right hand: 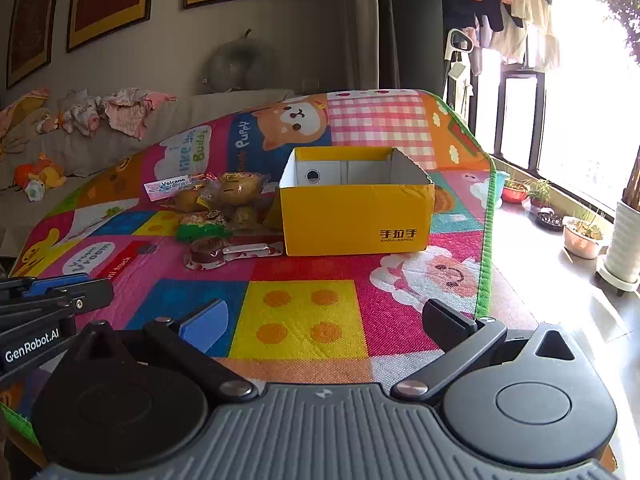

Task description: Organize objects

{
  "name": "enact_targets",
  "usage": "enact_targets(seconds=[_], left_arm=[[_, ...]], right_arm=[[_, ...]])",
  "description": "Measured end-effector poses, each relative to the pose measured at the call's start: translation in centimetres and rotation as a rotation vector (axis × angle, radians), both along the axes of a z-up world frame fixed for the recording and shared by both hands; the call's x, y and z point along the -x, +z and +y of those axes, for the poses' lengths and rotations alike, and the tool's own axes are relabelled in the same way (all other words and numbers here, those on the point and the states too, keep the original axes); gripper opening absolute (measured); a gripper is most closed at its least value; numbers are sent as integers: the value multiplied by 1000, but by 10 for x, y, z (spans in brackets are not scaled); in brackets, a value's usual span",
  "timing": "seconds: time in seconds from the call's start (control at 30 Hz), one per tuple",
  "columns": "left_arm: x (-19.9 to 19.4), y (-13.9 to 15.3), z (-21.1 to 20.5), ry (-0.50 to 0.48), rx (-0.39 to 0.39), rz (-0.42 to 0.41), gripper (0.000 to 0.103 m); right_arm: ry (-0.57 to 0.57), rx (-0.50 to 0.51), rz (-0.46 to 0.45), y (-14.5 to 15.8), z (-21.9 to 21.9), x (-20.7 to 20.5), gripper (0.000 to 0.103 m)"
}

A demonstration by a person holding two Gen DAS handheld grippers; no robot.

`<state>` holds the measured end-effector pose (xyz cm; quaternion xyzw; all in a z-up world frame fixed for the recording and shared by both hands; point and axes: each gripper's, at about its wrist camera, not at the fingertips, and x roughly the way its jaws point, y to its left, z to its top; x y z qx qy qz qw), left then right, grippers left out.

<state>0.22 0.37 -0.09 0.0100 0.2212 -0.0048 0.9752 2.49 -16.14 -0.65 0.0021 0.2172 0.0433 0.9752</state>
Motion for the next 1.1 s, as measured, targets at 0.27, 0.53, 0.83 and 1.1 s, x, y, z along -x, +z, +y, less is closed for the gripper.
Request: enact_targets(seconds=[0.27, 0.53, 0.83, 1.1], left_arm=[[-1, 0, 1, 2, 2, 6, 19], [-1, 0, 1, 1, 3, 6, 19], [-1, 0, 1, 1, 3, 6, 19], [0, -4, 3, 3, 6, 12, 19]], right_arm=[[-2, -4, 9, -2, 0, 0, 103], [-4, -7, 12, -3, -1, -1, 103], [-4, -7, 13, -3, -1, 0, 103], [-3, -5, 12, -3, -1, -1, 103]])
